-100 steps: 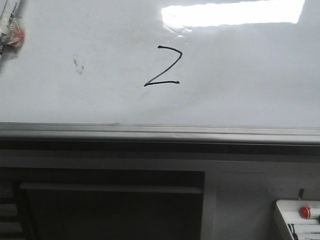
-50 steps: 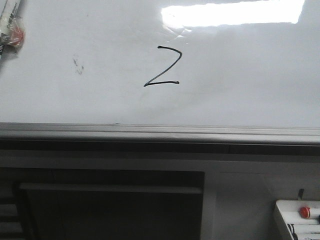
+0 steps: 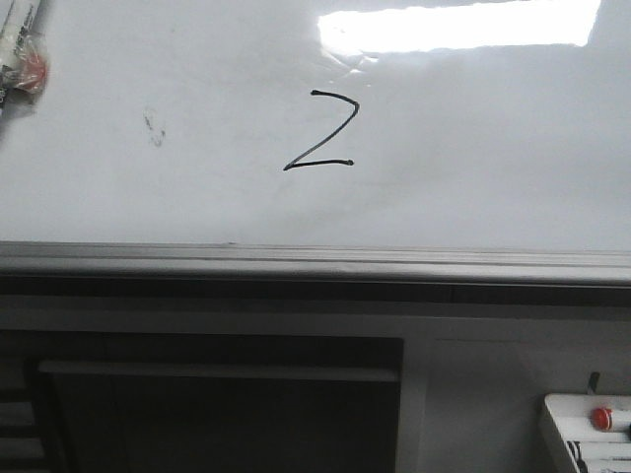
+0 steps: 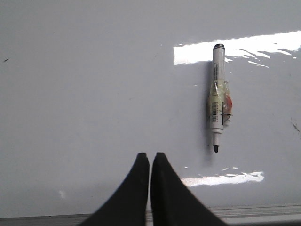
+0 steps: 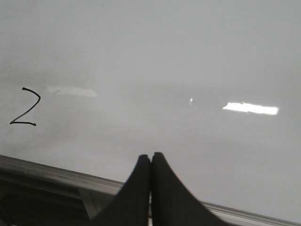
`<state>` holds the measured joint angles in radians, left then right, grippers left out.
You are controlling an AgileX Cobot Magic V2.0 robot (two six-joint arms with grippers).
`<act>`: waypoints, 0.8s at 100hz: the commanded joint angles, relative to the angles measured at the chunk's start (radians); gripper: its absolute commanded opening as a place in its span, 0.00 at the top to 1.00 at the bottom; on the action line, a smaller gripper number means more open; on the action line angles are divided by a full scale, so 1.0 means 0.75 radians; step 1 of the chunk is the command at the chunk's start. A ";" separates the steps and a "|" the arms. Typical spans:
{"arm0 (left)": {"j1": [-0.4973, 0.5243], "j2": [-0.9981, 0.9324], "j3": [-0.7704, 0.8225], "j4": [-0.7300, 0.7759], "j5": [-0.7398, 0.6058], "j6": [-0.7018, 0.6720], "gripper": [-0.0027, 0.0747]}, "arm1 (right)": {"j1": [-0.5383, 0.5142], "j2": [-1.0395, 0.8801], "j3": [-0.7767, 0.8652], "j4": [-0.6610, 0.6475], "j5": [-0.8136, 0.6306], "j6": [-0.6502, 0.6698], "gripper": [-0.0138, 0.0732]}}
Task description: Write number 2 on whiteboard
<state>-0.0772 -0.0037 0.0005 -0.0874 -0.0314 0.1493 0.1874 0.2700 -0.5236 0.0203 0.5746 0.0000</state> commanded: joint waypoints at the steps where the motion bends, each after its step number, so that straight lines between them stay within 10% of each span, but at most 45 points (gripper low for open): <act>1: 0.005 -0.036 0.043 -0.012 -0.108 -0.010 0.99 | -0.007 -0.005 -0.025 -0.012 -0.109 -0.009 0.92; 56: 0.005 -0.036 0.043 -0.012 -0.108 -0.010 0.99 | -0.310 -0.396 0.755 0.110 -1.044 0.000 0.92; 80: 0.005 -0.036 0.043 -0.012 -0.108 -0.010 0.99 | -0.323 -0.396 0.751 0.142 -0.992 0.036 0.92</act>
<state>-0.0772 -0.0037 0.0005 -0.0874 -0.0339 0.1493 -0.0524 -0.0096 0.0110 0.1131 -0.0812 0.0000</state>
